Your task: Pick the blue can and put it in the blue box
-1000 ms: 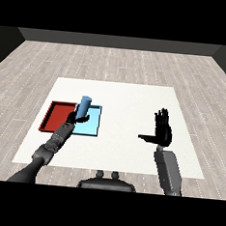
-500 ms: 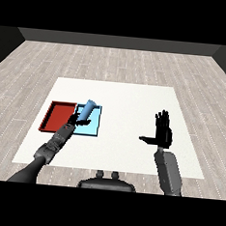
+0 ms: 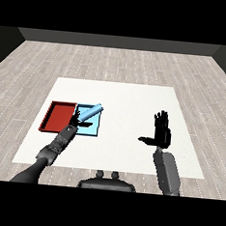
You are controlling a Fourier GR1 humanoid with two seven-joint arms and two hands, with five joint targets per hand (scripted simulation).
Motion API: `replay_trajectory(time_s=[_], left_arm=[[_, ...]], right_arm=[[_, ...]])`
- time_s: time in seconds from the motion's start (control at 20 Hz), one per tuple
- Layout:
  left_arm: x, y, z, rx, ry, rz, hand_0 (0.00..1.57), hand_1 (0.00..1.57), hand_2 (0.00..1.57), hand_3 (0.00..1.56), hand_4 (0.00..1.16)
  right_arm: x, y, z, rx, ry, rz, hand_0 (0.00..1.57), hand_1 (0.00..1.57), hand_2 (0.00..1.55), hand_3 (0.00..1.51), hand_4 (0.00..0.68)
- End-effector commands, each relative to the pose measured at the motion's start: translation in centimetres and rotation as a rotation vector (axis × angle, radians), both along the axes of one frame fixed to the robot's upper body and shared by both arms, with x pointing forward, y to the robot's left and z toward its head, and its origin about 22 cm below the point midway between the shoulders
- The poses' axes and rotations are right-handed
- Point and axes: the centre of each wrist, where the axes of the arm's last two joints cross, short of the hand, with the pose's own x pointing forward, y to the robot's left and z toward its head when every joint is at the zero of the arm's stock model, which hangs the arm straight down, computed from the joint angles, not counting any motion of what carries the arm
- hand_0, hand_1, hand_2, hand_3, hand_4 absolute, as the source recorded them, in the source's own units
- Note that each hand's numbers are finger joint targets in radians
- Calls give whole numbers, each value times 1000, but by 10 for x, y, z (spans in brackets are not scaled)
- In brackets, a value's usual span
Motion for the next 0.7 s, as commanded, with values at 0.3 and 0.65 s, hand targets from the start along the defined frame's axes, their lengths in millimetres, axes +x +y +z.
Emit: replay_trajectory(time_s=[0.3, 0.65], left_arm=[[15, -4, 33, -131, -661, -83, 0, 0, 0, 0, 0], [-26, -27, 21, -303, -898, -289, 0, 0, 0, 0, 0]], right_arm=[[-5, -6, 5, -1, 9, 27, 0, 0, 0, 0, 0], [3, -2, 12, -48, 41, 19, 0, 0, 0, 0, 0]])
